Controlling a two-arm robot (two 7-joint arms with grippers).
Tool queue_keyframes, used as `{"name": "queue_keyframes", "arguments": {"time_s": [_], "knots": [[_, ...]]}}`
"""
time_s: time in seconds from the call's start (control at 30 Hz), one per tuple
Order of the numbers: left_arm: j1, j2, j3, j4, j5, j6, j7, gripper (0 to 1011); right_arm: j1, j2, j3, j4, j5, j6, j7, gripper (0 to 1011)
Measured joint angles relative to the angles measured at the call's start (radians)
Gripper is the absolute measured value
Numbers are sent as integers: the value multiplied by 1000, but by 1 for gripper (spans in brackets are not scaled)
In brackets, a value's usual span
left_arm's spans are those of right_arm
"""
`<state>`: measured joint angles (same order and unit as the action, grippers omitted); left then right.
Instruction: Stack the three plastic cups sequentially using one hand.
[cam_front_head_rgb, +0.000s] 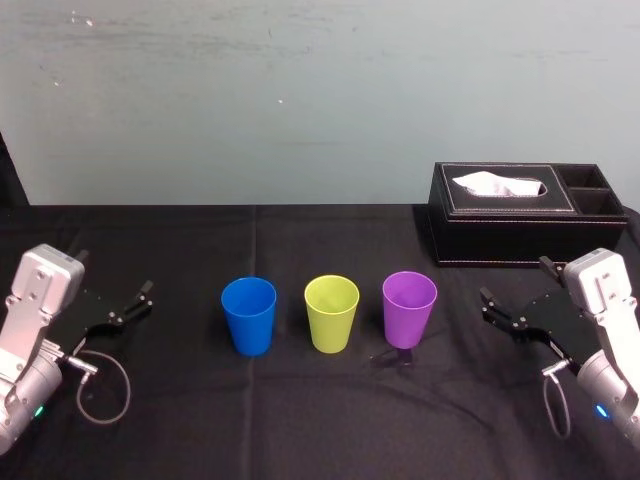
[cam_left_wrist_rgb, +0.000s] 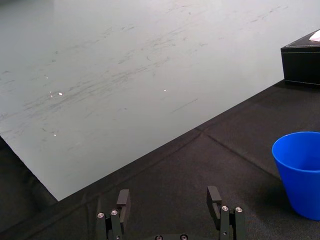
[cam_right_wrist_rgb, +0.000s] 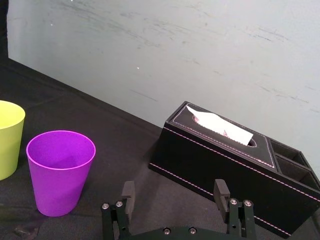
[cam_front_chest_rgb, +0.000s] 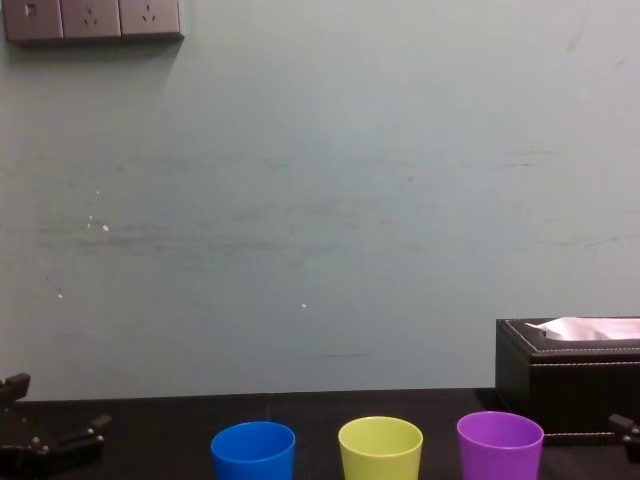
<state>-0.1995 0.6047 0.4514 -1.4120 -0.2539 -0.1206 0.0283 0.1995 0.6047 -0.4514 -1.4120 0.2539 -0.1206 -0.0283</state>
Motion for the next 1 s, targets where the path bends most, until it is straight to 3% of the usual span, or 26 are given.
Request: {"name": "queue_keyframes", "arguments": {"time_s": [1.0], "knots": [[0,0,0,0,0,0,0,1000,0,0,0,0,0,0,0,1002]]}}
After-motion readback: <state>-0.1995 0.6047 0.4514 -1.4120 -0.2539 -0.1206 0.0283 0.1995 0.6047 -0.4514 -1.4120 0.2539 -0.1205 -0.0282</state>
